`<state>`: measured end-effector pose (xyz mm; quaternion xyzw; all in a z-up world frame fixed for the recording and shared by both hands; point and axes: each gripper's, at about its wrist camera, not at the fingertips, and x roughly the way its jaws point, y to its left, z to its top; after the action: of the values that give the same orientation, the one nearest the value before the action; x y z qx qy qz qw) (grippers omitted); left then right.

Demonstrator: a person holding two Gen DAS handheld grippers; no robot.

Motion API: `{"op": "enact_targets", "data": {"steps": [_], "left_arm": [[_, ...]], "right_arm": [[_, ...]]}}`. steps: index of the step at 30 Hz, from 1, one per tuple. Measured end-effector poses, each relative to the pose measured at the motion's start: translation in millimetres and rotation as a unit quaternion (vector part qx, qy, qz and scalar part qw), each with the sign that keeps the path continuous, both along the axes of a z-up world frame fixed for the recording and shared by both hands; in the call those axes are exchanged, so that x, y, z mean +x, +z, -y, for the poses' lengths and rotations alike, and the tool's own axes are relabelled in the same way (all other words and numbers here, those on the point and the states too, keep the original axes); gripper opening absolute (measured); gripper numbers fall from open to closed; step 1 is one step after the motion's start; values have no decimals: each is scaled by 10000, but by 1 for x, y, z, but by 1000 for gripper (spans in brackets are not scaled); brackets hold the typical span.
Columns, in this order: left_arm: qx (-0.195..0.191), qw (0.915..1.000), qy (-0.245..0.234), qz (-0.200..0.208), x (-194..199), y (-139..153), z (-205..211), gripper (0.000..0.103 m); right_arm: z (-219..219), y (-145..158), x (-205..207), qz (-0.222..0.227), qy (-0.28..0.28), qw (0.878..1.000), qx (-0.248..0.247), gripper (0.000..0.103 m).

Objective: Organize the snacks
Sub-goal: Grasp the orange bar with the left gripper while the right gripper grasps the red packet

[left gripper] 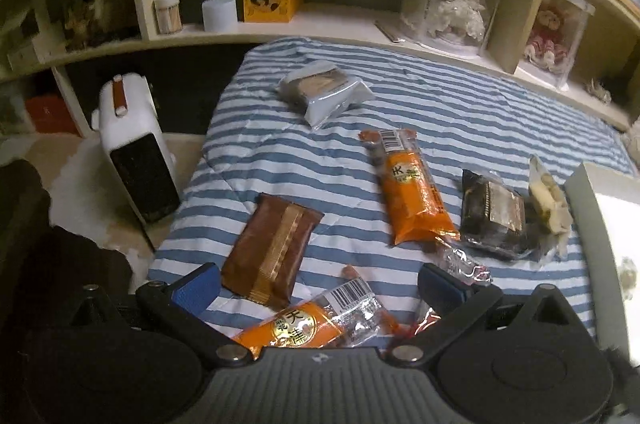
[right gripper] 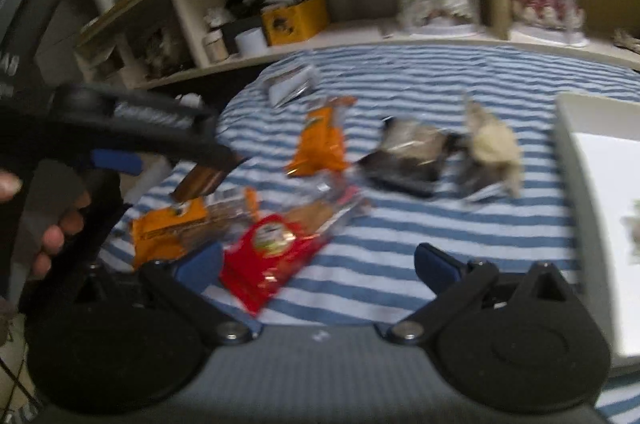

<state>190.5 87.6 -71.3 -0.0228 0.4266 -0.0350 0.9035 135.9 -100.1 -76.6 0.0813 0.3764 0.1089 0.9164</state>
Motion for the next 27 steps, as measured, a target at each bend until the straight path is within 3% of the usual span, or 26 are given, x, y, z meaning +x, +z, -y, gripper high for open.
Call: {"op": "enact_targets", "data": {"steps": [10,15,21,27], "left_arm": [[-453,9975,-246,-483,10,-22,-17,103],[-594,9946,-336,-783,7,-27,-20,103],[-887,9893,-605,-985,-3,-25,-15,103],[-863,9836,-996,-1230,-15,-26,-1,99]], "right_arm": [[-46,-25,32,-497,-1030,9934,11,103],[-57,-32,34,-538,-1007,9932,-214,103],[-35,-25,19,-522,-950,9933,-409,103],[-10,-13,13,-386,-809,9948,-485,98]]}}
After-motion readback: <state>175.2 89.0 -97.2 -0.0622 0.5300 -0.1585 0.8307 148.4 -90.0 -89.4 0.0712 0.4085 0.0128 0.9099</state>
